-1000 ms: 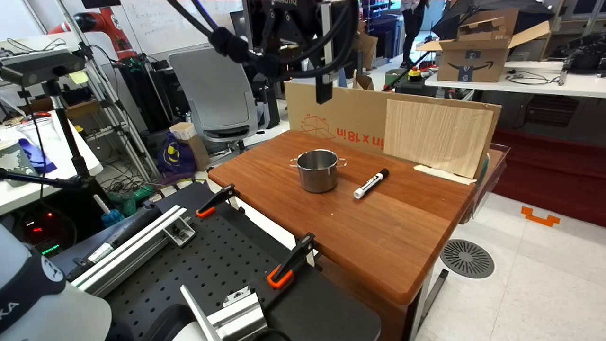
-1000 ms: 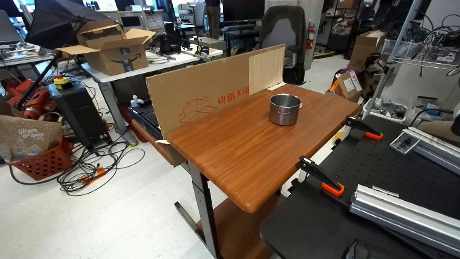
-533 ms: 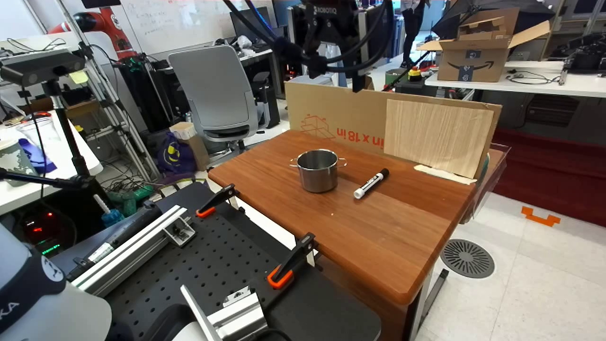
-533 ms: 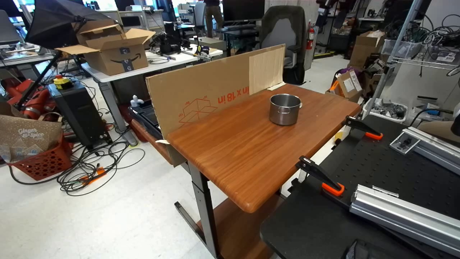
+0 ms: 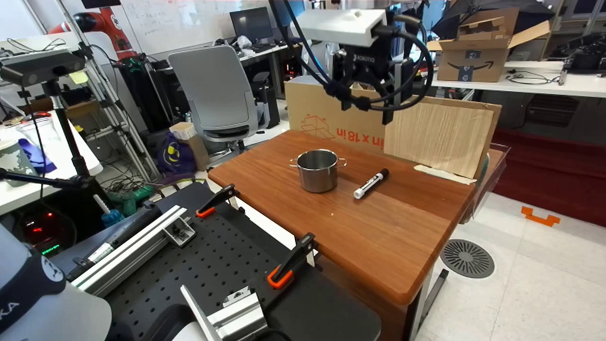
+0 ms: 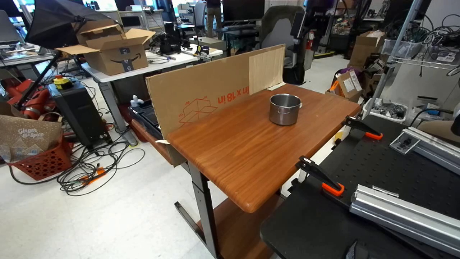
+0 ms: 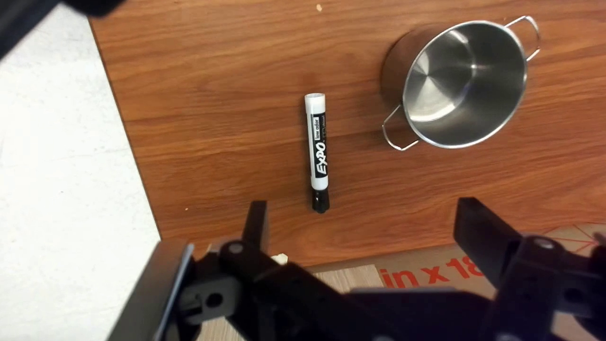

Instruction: Put the marker in the pot

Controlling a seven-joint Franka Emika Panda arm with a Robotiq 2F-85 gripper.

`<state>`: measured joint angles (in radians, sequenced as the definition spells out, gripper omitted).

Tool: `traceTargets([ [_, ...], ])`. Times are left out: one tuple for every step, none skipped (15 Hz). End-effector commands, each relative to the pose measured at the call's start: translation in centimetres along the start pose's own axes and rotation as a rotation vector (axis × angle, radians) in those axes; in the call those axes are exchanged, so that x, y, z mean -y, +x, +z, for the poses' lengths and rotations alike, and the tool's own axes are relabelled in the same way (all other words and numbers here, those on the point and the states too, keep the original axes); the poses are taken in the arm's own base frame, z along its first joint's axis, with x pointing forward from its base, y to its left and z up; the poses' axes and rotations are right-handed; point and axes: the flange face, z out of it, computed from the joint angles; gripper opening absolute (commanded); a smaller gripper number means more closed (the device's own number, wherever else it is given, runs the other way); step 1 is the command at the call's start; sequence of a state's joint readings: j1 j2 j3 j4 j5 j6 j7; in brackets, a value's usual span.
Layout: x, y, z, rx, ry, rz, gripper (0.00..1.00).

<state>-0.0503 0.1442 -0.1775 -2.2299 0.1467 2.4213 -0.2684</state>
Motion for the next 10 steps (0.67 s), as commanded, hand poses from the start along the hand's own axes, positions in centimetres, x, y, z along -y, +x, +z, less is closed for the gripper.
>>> traceTargets([
  [0.6, 2.9, 4.1, 0.026, -0.011, 0.005, 1.0],
  [0.9, 3.5, 5.6, 0.042, -0.013, 0.005, 1.0],
  [1.2, 4.2, 6.8, 0.05, -0.019, 0.004, 1.0],
  [1.4, 4.7, 7.9, 0.06, -0.024, 0.003, 1.0],
  [1.5, 5.1, 8.7, 0.063, -0.031, 0.005, 1.0],
  [1.3, 5.6, 9.6, 0.077, -0.035, 0.008, 1.0],
  [1.2, 6.0, 10.1, 0.082, -0.041, 0.012, 1.0],
  [1.0, 6.4, 10.8, 0.092, -0.049, 0.019, 1.0],
  [0.8, 6.8, 11.4, 0.096, -0.057, 0.022, 1.0],
  [0.8, 7.1, 12.1, 0.102, -0.066, 0.024, 1.0],
])
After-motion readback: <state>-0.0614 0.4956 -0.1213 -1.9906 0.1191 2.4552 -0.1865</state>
